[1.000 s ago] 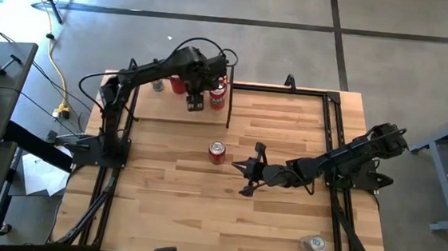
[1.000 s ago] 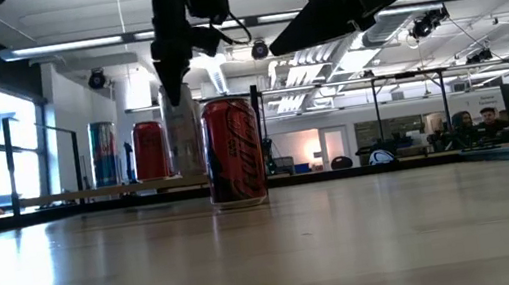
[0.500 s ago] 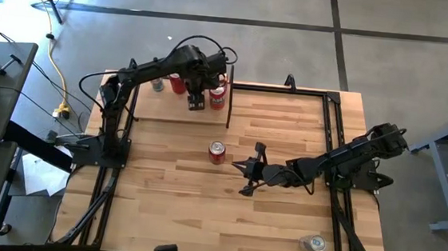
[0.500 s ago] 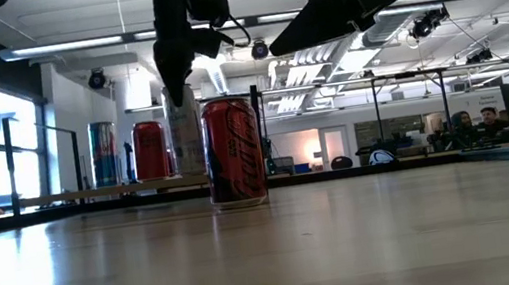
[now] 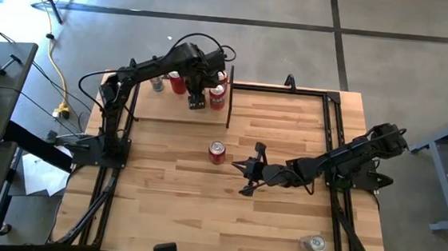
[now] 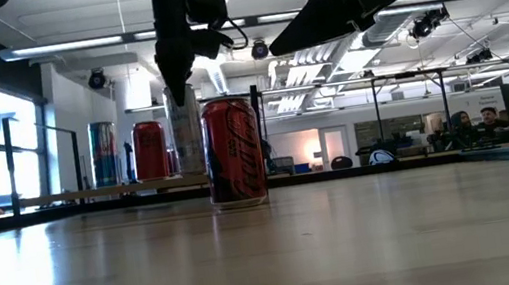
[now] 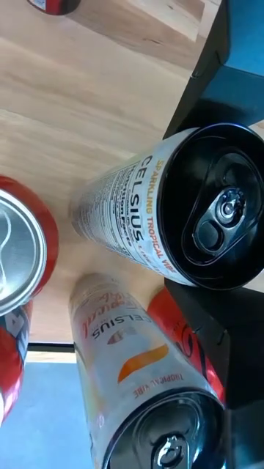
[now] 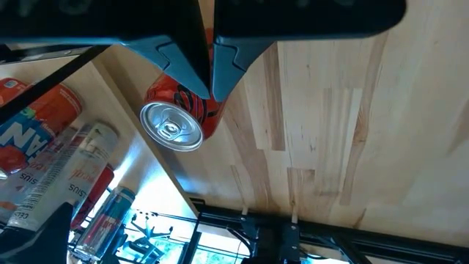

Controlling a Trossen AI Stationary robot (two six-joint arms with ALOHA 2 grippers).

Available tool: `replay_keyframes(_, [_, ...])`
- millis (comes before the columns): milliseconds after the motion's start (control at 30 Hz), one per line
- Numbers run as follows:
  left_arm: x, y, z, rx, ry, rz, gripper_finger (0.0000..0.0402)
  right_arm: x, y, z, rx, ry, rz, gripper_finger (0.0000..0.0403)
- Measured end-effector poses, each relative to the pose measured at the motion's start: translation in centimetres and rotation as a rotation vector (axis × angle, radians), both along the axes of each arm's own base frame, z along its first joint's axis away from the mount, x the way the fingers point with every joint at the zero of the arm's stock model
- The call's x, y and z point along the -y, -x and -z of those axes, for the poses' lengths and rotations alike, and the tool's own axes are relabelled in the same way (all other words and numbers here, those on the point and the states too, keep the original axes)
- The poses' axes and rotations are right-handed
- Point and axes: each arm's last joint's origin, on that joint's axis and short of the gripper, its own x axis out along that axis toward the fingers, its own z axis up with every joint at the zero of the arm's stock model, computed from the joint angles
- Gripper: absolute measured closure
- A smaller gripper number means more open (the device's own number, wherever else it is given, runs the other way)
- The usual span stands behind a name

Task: Place canned beverage on shelf
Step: Put the white yellow soda can aligned with the other white soda yellow can on the shelf

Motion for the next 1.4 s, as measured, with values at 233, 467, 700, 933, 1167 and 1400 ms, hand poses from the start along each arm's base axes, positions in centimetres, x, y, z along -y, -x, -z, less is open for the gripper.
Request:
replay_keyframes(233, [-0.3,0.2,0.0,-0.001,-0.001,-0.001,0.0129,0.0,0.0,0.0,0.000,0.000,0.000,0.0403])
replay_keyframes(467, [-1.0,0.7,0.0,-0.008,0.009,0.001,0.0129,0.0,0.0,0.0,0.000,0.000,0.000,0.0403])
replay_keyframes(700, [-1.2,0.7,0.0,0.002,0.016,0.008,0.0114,0.0,0.0,0.0,0.000,0.000,0.000,0.0403])
replay_keyframes(933, [-1.2,0.7,-0.1,0.011,0.005,-0.008,0.0086,0.0,0.0,0.0,-0.001,-0.003,-0.008,0.0403])
replay_keyframes(1167, [-1.3,0.7,-0.1,-0.011,-0.036,-0.004,0.0082,-0.1,0.0,0.0,-0.003,-0.007,-0.017,0.0403])
replay_keyframes(1400, [-1.2,1.3,-1.3,0.004,-0.107,-0.007,0.0082,-0.1,0.1,0.2,-0.020,-0.001,-0.017,0.0403])
